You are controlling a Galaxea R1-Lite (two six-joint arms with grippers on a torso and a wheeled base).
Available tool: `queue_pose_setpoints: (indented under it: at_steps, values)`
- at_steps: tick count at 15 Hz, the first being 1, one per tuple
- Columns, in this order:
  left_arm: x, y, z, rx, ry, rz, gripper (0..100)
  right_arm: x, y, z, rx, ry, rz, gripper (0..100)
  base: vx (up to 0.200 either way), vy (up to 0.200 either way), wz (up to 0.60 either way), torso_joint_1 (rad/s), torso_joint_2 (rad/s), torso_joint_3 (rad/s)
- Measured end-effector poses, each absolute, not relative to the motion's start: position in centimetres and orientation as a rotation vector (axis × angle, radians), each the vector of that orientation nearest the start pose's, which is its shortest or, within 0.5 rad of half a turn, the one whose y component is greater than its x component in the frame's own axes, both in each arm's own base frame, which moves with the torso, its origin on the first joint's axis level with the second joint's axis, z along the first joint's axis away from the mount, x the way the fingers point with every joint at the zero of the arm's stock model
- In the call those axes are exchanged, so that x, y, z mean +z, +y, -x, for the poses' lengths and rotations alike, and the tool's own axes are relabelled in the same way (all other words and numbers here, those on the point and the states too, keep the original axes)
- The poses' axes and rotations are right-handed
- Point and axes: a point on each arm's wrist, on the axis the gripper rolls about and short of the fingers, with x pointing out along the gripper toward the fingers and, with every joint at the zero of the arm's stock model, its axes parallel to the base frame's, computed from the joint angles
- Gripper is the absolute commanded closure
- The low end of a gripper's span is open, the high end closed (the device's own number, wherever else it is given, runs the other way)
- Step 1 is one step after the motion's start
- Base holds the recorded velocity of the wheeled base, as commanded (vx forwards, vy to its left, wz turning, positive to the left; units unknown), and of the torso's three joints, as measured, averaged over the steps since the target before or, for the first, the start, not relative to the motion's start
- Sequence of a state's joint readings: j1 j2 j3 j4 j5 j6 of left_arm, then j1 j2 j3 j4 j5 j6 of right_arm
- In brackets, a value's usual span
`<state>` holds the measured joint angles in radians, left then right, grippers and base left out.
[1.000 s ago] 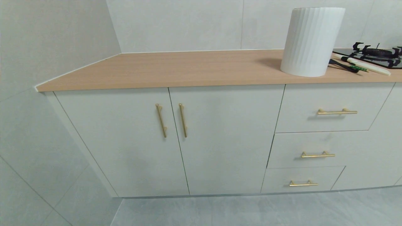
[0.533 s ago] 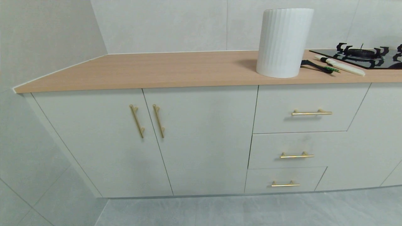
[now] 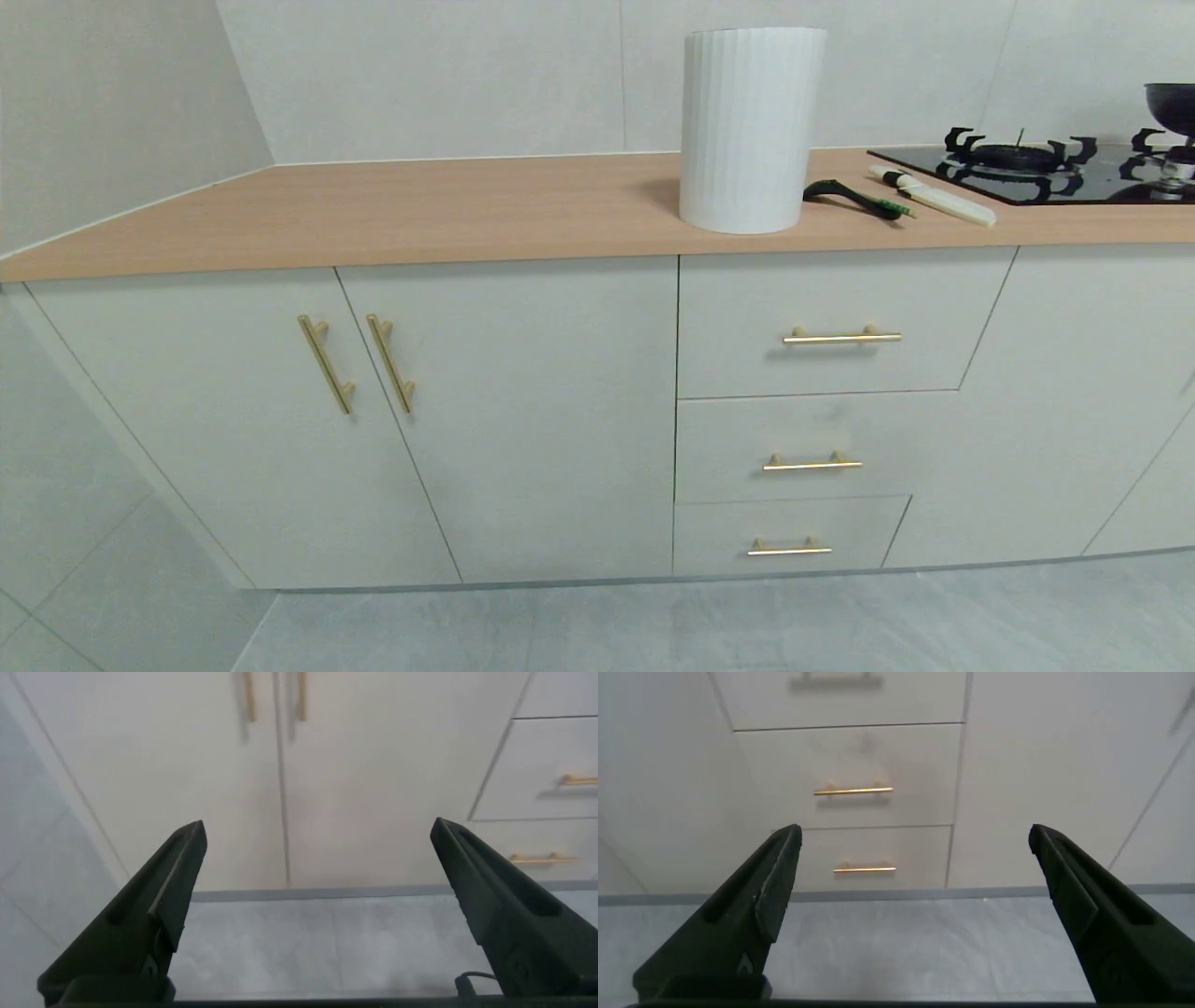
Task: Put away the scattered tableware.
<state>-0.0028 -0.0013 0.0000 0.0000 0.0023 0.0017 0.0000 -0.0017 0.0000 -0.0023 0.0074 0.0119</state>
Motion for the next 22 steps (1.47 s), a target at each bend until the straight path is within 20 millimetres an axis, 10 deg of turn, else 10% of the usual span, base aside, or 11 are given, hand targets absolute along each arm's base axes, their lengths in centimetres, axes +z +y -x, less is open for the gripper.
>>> queue_pose_setpoints:
  at_steps: [22]
  values:
    - [7.55, 0.01, 2.29, 0.0, -0.001, -0.001, 0, 7.57, 0.02, 2.29, 0.008, -0.004, -0.01, 0, 0.027, 0.0, 0.0, 0.0, 0.0, 0.0]
